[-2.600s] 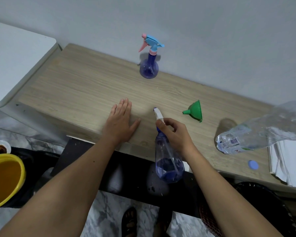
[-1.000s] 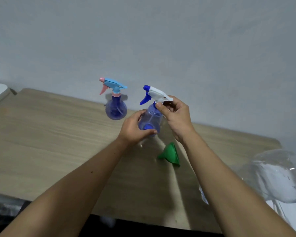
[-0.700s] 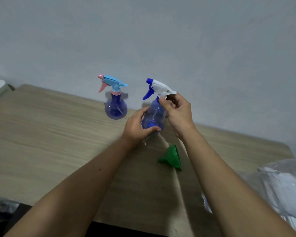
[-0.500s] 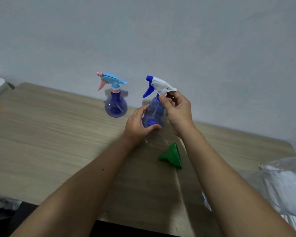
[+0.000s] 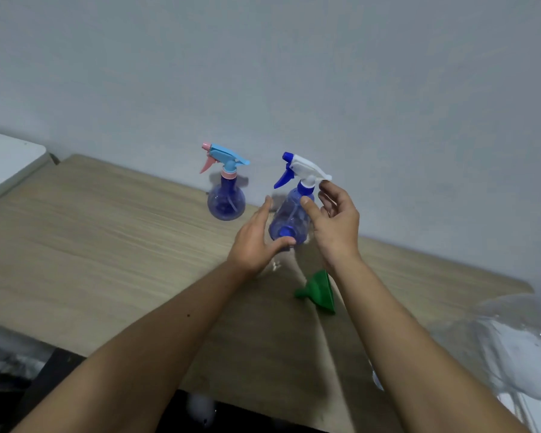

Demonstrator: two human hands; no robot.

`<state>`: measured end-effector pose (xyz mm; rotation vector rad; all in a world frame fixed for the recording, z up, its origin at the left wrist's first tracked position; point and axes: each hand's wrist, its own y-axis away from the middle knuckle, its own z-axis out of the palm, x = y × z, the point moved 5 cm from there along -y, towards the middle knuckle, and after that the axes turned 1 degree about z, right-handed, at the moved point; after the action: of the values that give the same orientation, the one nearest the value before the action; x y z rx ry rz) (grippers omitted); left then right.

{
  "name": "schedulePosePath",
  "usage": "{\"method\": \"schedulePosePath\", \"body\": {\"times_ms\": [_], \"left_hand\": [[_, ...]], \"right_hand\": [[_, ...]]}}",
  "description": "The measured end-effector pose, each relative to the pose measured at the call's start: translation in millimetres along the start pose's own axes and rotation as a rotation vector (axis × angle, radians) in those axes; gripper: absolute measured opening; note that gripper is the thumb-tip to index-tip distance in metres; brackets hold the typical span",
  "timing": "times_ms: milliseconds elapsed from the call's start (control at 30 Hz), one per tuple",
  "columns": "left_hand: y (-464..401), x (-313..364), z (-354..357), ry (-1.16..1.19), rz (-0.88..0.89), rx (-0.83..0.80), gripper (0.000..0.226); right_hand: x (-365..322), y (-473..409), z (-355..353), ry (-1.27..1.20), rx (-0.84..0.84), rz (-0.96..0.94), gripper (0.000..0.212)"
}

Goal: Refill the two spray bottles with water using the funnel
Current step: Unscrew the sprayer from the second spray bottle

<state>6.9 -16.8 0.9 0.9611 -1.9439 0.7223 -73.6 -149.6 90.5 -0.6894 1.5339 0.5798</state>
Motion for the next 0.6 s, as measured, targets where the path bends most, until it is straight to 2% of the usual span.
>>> {"method": "schedulePosePath", "body": {"times_ms": [200,433,600], "left_hand": [[36.7,-19.5,-33.9,0.065,0.003,0.054,0.105],[61.0,-49.6,-89.4,-0.029,-0.064,0.173,0.074],[40.1,-65.8,-117.7,0.004,-0.122,0.263,0.08]], "right_hand": [[12.8,34.9,2.2,-0.041,0.029,0.041,0.057],[29.7,63.4,35.6,-0.041,0.029,0.098,0.054],[30.1,47.3,81.5,0.009,-0.147,0.1,0.056]]}}
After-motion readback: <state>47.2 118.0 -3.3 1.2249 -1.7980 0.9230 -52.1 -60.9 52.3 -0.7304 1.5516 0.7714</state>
